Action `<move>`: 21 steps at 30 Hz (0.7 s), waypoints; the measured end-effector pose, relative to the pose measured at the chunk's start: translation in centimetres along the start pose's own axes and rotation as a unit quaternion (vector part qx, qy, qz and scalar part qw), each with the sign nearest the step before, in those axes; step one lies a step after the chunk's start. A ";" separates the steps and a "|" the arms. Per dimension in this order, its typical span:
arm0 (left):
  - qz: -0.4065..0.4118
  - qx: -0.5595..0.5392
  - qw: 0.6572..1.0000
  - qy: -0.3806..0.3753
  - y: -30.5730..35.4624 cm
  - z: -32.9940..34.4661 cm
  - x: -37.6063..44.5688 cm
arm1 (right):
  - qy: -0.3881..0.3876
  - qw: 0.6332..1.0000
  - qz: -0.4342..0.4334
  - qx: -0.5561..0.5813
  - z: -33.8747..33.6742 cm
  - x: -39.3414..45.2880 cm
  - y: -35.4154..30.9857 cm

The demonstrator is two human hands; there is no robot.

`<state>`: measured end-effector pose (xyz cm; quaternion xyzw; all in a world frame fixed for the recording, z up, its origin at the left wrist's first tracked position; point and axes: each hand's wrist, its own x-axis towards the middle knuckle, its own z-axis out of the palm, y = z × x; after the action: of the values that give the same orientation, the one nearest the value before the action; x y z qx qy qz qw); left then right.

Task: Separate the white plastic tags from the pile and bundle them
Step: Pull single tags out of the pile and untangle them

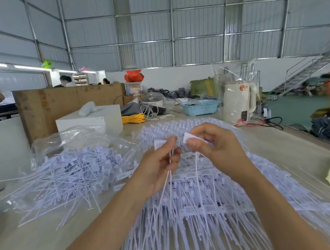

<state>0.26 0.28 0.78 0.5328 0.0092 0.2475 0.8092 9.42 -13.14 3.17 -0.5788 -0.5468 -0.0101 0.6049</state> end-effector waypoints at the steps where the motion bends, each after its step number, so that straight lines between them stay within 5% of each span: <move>1: -0.002 0.008 1.000 -0.017 -0.3 0.2 -0.1 | -0.027 1.000 0.002 0.011 0.1 -0.1 -0.2; 5: -0.008 0.021 0.998 -0.059 -1.0 0.5 -0.5 | -0.105 0.993 0.040 0.021 0.4 -0.3 0.0; 9: -0.003 0.056 0.996 -0.063 -1.2 0.6 -0.6 | -0.049 0.996 0.059 -0.048 1.0 0.0 0.8; 12: 0.019 0.140 0.989 -0.039 -1.8 1.1 -1.1 | -0.027 0.993 0.046 -0.104 1.5 0.0 1.2; 21: 0.028 0.090 0.995 0.038 -1.1 0.6 -0.8 | -0.106 0.963 0.043 -0.246 0.5 -0.1 2.2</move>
<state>0.15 -0.92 -0.09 0.5939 0.0471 0.2886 0.7495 10.47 -12.12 1.40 -0.7306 -0.5626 -0.0570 0.3827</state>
